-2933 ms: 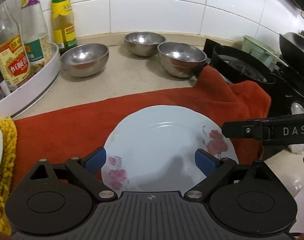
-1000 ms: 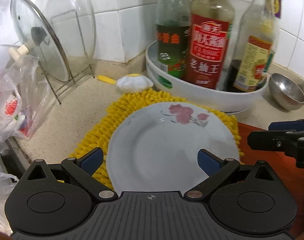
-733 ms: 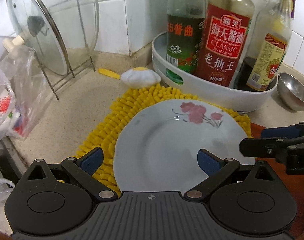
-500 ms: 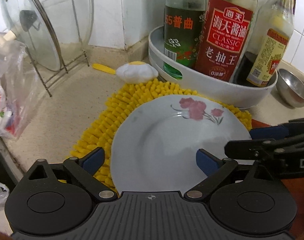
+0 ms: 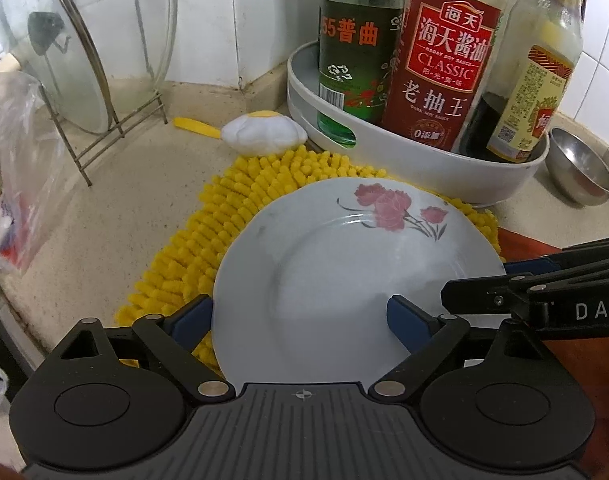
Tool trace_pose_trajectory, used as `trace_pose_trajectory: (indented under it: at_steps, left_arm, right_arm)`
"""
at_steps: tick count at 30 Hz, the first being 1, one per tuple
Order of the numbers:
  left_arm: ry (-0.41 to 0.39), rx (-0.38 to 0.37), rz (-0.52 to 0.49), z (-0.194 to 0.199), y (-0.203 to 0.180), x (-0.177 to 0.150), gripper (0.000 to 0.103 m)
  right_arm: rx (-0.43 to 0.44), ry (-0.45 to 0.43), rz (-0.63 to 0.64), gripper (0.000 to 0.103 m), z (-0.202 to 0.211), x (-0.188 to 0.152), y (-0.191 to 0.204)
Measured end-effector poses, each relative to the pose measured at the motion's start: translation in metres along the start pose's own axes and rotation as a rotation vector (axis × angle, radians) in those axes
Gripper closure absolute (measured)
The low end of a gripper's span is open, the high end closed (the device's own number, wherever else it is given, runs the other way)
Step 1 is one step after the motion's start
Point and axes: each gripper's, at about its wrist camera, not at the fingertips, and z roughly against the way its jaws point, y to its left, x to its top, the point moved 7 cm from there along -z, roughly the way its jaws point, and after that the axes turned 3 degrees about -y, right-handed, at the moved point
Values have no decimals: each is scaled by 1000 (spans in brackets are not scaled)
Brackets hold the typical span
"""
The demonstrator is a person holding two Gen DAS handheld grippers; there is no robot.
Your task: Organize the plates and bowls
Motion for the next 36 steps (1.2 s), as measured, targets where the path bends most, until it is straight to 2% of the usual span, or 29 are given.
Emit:
trace_pose_trajectory:
  at_steps: [3, 6, 11, 15, 20, 29, 36]
  left_arm:
    - [7, -24, 3, 8, -5, -7, 8]
    - [2, -58, -40, 10, -13, -12, 6]
    - [-1, -57, -36, 4, -6, -12, 0]
    - [2, -63, -21, 1, -3, -11, 0]
    - [-3, -91, -16, 4, -8, -8, 9]
    - [-19, -78, -32, 16, -14, -6, 10]
    - [7, -71, -69, 15, -27, -18, 9]
  right_arm:
    - [-6, 3, -5, 61, 10, -6, 2]
    - [-6, 9, -31, 62, 17, -15, -5]
    - [-22, -4, -42, 62, 18, -18, -9]
    - [-36, 1, -38, 61, 15, -24, -8]
    - [-46, 2, -48, 62, 12, -27, -4]
    - [-57, -28, -21, 62, 27, -32, 5]
    - [-60, -26, -58, 62, 29, -41, -14]
